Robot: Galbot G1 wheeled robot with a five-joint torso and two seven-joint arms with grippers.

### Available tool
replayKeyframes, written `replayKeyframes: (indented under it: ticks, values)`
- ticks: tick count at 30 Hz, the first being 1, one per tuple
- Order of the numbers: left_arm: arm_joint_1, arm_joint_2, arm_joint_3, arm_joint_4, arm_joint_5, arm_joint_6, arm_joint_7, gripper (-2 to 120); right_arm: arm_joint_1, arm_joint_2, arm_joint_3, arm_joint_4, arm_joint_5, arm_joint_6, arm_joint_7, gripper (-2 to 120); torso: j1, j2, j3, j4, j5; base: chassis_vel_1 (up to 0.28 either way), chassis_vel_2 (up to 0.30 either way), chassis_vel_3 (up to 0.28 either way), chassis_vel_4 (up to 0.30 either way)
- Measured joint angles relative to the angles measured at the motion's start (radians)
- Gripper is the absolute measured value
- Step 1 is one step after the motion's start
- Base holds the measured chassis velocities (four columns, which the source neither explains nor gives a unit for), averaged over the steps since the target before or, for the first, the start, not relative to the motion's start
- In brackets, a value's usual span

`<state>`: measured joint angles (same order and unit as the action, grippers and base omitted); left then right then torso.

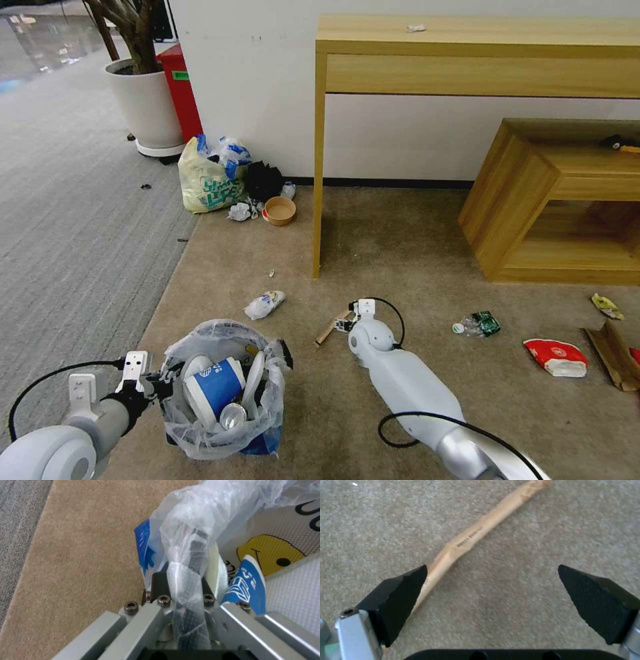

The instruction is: Pick up the trash bin and place the garbage on the floor into it.

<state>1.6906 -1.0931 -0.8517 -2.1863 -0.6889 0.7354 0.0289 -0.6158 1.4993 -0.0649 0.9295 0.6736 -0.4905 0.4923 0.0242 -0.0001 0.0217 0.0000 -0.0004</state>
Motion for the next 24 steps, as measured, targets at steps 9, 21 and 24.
replayKeyframes:
  ticks: [9, 21, 24]
  values:
    - [-0.002, -0.004, 0.001, -0.003, -0.001, 0.000, -0.003, 0, 0.057, 0.060, -0.022, -0.139, 0.002, 0.024, 0.006, 100, 0.000, 0.000, 0.000, -0.0001, -0.0001, 0.000, 0.000, 0.000, 0.000]
    - [-0.004, -0.005, 0.001, 0.002, -0.001, 0.000, -0.006, 0, 0.084, 0.091, -0.018, -0.216, -0.023, 0.058, -0.020, 100, 0.000, 0.000, 0.000, -0.0002, 0.0000, 0.000, 0.000, 0.000, 0.000]
    - [-0.004, -0.004, -0.001, 0.005, -0.003, 0.000, -0.007, 0, 0.091, 0.099, -0.016, -0.238, -0.031, 0.066, -0.024, 99, 0.000, 0.000, 0.000, -0.0001, 0.0000, 0.000, 0.000, 0.000, 0.000]
